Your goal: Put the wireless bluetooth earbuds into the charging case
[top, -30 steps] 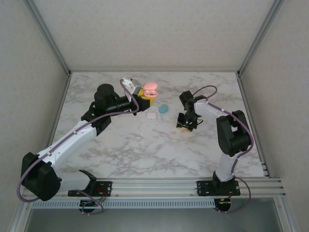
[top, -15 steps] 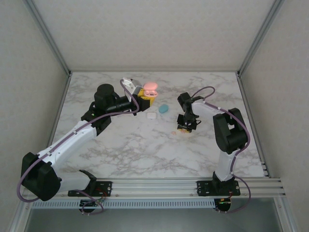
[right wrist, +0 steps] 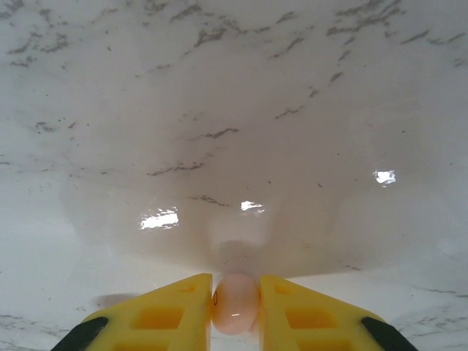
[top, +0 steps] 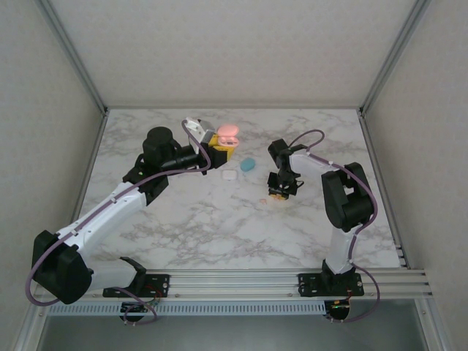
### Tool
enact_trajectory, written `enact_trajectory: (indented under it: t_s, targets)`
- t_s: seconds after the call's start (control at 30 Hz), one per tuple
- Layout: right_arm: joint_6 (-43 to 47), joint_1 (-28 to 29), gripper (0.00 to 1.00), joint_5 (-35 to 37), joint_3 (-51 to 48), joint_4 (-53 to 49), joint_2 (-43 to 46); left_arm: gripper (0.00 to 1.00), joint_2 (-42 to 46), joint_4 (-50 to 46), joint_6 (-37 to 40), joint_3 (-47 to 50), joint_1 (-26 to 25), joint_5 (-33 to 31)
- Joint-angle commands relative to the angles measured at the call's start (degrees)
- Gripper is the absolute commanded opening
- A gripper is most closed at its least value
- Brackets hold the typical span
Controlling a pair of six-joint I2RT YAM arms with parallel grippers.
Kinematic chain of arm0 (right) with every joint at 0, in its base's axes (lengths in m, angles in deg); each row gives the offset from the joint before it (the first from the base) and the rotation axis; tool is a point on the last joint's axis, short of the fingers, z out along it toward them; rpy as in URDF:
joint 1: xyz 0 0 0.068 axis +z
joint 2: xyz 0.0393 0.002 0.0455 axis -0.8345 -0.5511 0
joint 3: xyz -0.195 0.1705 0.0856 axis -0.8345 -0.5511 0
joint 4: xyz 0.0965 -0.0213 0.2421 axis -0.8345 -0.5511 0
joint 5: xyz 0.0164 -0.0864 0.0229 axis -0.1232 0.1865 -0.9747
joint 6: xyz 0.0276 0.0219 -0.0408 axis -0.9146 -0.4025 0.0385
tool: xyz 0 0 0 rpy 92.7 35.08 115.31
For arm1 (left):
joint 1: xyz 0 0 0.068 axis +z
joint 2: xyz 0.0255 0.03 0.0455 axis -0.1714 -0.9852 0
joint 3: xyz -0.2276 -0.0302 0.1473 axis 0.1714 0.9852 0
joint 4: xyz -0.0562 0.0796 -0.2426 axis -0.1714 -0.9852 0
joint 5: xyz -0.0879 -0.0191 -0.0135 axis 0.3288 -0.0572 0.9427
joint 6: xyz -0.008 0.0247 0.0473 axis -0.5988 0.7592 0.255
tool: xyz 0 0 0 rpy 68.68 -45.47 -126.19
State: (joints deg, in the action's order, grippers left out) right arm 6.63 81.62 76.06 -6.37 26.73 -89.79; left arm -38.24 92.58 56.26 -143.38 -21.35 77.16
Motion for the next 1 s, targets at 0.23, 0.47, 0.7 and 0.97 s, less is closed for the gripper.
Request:
enact_trajectory:
  t_s: [0.23, 0.47, 0.7, 0.97]
  targets:
    - [5.07, 0.43, 0.19, -5.68, 0.68, 1.99, 6.45, 0.13, 0.18, 0.31, -0.18, -1.53, 1.45, -0.51]
    - [7.00, -2.27, 0.21, -35.54, 2.43, 13.06, 19.59, 0.13, 0.27, 1.70, -1.43, -0.51, 4.43, -0.10]
    - [6.73, -2.34, 0.21, -55.88, 10.24, 15.29, 23.04, 0.13, -0.56, 2.14, -1.26, -0.60, 5.55, 1.35]
    - [1.20, -2.38, 0.22, -63.90, 13.49, 22.51, 25.34, 0.13, -0.87, 3.34, -0.29, -0.07, 4.69, 3.36]
